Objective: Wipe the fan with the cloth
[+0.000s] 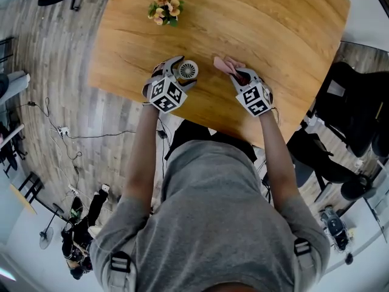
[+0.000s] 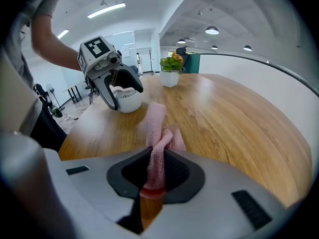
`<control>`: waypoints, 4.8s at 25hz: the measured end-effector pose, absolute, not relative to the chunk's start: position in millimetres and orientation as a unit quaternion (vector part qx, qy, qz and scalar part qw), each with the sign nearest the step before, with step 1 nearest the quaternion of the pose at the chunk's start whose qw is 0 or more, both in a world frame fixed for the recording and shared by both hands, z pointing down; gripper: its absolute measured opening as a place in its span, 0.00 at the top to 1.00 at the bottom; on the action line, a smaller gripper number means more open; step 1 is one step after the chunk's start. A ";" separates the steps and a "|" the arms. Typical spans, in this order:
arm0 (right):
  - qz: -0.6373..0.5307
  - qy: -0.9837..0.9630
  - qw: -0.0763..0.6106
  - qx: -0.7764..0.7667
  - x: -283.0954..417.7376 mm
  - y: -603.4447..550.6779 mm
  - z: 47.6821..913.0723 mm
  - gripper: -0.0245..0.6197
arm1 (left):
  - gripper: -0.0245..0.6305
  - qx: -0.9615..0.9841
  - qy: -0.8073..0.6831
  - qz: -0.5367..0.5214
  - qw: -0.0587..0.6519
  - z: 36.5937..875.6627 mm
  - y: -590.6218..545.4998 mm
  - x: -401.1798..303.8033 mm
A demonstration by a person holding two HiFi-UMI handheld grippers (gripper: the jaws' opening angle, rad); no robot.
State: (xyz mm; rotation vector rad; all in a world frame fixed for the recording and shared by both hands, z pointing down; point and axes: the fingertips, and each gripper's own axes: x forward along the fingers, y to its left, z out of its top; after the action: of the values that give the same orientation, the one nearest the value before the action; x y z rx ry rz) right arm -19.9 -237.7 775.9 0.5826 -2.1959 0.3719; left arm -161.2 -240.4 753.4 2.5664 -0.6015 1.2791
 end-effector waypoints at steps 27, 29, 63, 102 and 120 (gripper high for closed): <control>0.183 -0.867 0.394 0.245 -19.5 -239.9 778.9 0.89 | 0.37 0.872 -0.176 0.443 0.115 776.3 -234.9 -148.2; 0.188 -0.865 0.394 0.250 -20.3 -240.8 778.4 0.89 | 0.37 0.872 -0.175 0.443 0.117 776.9 -235.1 -148.5; 0.154 -0.890 0.348 0.250 34.3 -173.0 701.2 0.90 | 0.37 0.872 -0.239 0.415 0.099 672.0 -163.8 -88.9; 0.063 -0.965 0.216 0.133 -9.3 -109.8 569.1 0.90 | 0.37 0.846 -0.288 0.446 0.048 604.1 -93.8 -31.6; 0.035 -0.970 0.221 0.097 -38.7 -78.8 543.2 0.90 | 0.37 0.846 -0.269 0.458 0.034 605.7 -92.9 -10.0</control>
State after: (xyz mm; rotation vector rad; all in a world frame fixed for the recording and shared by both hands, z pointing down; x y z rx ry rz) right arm -38.7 -78.8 543.2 0.2667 -2.6802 0.0955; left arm -10.0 -92.9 605.7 2.6032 -0.8286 1.4089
